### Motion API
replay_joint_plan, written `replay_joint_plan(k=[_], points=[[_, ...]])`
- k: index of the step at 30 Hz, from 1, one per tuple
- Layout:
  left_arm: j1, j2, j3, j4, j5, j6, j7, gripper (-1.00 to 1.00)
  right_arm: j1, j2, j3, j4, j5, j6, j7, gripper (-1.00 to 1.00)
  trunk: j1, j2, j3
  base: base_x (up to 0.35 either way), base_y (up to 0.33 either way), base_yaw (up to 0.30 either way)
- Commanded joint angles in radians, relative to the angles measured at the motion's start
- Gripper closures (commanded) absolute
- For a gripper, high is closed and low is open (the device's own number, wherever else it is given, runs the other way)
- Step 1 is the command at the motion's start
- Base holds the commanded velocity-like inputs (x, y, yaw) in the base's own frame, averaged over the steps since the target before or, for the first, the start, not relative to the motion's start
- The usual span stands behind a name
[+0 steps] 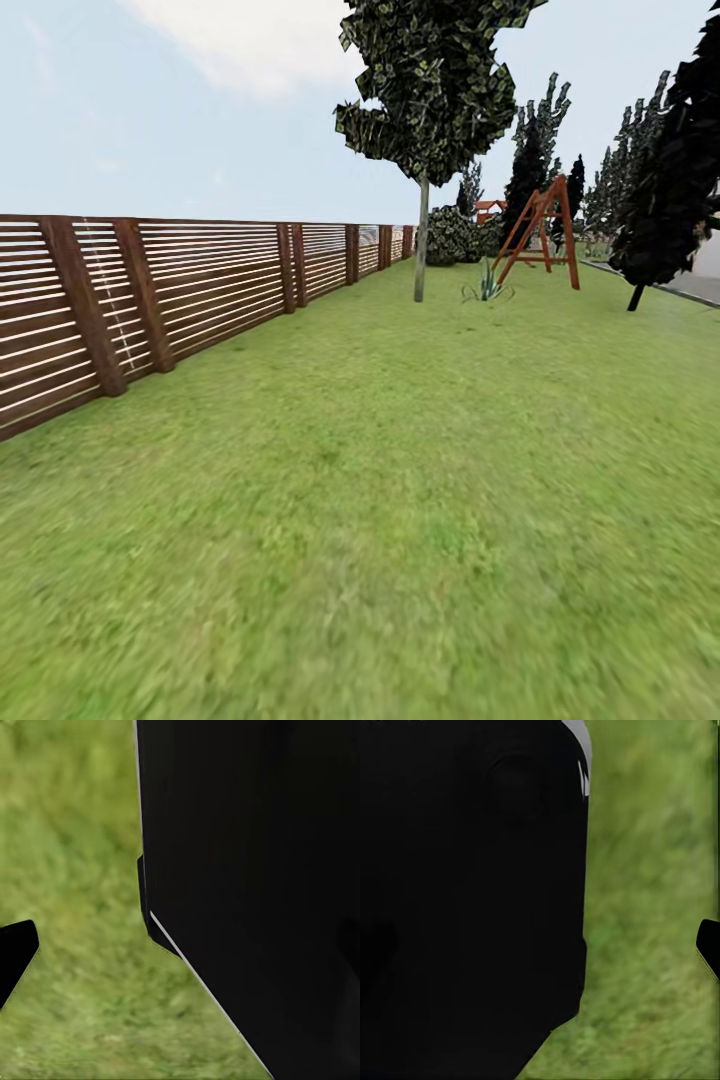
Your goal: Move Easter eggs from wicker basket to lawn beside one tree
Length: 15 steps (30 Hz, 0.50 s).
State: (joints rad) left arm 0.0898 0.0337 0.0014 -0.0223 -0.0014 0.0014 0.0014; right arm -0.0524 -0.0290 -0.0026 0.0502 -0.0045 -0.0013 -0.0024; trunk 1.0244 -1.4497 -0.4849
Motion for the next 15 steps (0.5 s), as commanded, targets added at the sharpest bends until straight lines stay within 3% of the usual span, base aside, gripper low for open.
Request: replay_joint_plan(k=[1,9,15], points=[[0.001,0.0,0.0,-0.002,0.0,0.0,0.0,-1.0,-0.001,0.0,-0.001,0.002,-0.001,0.001,0.0,-1.0,0.001,0.0,-0.001,0.333,0.0,0.0],[0.001,0.0,0.0,-0.002,0.0,0.0,0.0,-1.0,-0.001,0.0,0.002,0.002,-0.001,0.0,-0.002,-1.0,0.001,0.0,-0.001,0.333,0.0,0.128],[0.001,0.0,0.0,-0.002,0.0,0.0,0.0,-1.0,-0.001,0.0,0.005,0.002,0.004,0.0,-0.001,-1.0,0.001,0.0,-0.001,0.333,0.0,0.031]])
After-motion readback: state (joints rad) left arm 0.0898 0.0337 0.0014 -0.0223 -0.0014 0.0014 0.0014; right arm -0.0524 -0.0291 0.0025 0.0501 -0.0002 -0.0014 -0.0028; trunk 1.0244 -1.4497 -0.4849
